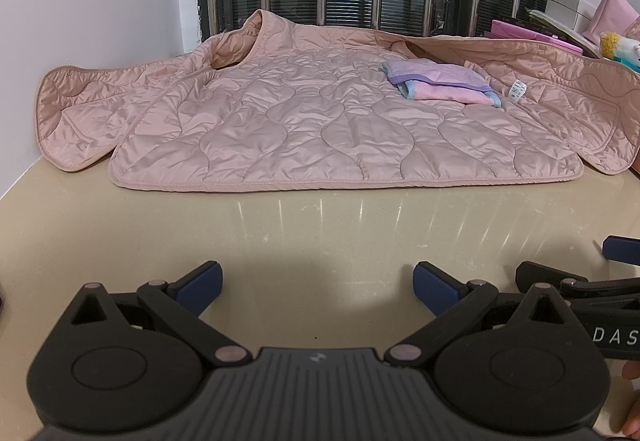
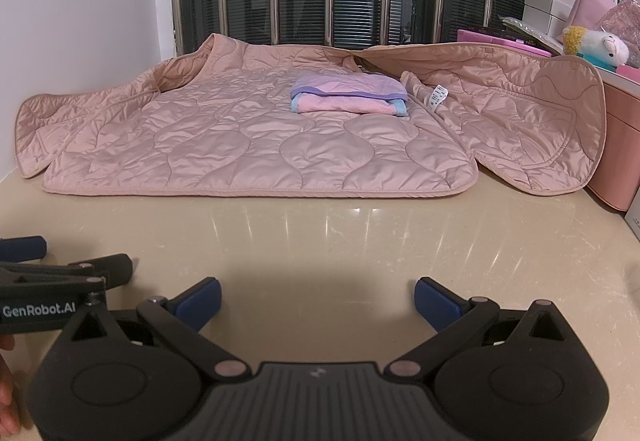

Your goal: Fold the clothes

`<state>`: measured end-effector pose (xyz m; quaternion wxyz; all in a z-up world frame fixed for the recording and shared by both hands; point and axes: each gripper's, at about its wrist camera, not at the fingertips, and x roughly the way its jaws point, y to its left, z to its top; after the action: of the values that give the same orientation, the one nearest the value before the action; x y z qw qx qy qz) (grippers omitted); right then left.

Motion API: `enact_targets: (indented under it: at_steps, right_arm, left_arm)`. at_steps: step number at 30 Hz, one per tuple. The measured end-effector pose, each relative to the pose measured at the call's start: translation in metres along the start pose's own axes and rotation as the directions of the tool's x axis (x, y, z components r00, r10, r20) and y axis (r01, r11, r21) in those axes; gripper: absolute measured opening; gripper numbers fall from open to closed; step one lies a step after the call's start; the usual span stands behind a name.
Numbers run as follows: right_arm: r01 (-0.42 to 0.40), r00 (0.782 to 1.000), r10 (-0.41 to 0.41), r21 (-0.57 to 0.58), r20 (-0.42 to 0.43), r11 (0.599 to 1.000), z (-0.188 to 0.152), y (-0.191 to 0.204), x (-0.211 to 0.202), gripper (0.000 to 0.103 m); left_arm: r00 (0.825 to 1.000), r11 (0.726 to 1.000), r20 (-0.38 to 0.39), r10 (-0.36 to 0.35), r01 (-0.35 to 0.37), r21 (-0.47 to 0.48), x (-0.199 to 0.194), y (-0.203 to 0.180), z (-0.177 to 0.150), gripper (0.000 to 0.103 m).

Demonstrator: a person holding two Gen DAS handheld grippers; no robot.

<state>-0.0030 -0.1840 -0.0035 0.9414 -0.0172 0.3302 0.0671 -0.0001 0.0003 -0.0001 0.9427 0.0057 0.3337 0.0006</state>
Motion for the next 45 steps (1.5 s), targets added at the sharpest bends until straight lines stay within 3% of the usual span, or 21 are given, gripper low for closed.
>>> enact_targets:
  at_steps: [41,45]
  right_arm:
    - [-0.003,1.000,0.003,-0.004,-0.001,1.000,0.0022,0.0018,-0.0023,0.103]
    - [-0.011,1.000,0.011,-0.009,-0.003,1.000,0.0027,0.0000,-0.0007,0.103]
  left_arm:
    - [1.000,1.000,0.000,-0.007,0.007,0.008,-0.0011,0.0004,0.0009,0.102]
    - [0.999,0.999,0.010,-0.037,0.037,0.026,-0.0007,0.0032,0.0049,0.103]
